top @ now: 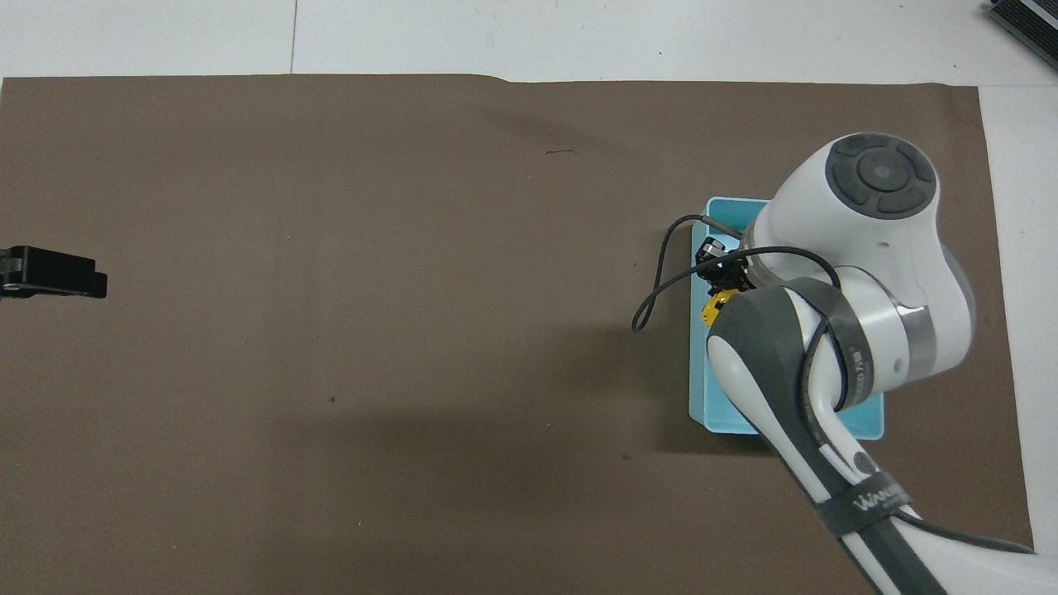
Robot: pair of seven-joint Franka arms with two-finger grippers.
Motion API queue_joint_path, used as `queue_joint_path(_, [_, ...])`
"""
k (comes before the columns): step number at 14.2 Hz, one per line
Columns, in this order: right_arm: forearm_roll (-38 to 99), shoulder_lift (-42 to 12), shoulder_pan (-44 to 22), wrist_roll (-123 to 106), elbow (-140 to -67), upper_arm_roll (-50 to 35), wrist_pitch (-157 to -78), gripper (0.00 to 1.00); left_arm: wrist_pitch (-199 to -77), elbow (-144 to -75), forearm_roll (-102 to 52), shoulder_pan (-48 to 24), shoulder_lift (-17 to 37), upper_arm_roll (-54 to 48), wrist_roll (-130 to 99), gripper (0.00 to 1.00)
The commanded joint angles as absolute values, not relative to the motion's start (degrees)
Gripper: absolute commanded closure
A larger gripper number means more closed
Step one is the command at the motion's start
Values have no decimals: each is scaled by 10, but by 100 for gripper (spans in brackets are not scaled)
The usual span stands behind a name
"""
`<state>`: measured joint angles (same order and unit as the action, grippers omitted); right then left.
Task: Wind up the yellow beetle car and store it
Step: 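Lower the car into the blue bin and open the right gripper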
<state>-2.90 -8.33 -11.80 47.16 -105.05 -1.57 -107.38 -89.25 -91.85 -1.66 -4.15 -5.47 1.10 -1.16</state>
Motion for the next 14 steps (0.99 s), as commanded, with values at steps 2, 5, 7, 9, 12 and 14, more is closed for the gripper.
queue_joint_path(2, [-10,-15,-73,306,-1173,-19,-1160,100,-889,-920,-11,-33,-57,6,-9,0])
queue_joint_path(5, [-10,-5,-33,135,-1217,-19,-1190,100,-889,-920,-12,-33,-57,6,-9,0])
queue_joint_path(7, [-10,8,-20,75,-1261,-19,-1244,100,-889,-920,-11,-33,-57,6,-9,0])
queue_joint_path(9, [-10,15,-18,46,-1301,-19,-1299,100,-889,-920,-12,-33,-57,6,-9,0])
queue_joint_path(12, [-9,18,-18,41,-1353,-20,-1372,100,-889,-920,-12,-33,-57,6,-9,0])
queue_joint_path(14, [-8,17,-18,40,-1392,-20,-1424,100,-889,-920,-12,-33,-57,6,-9,0])
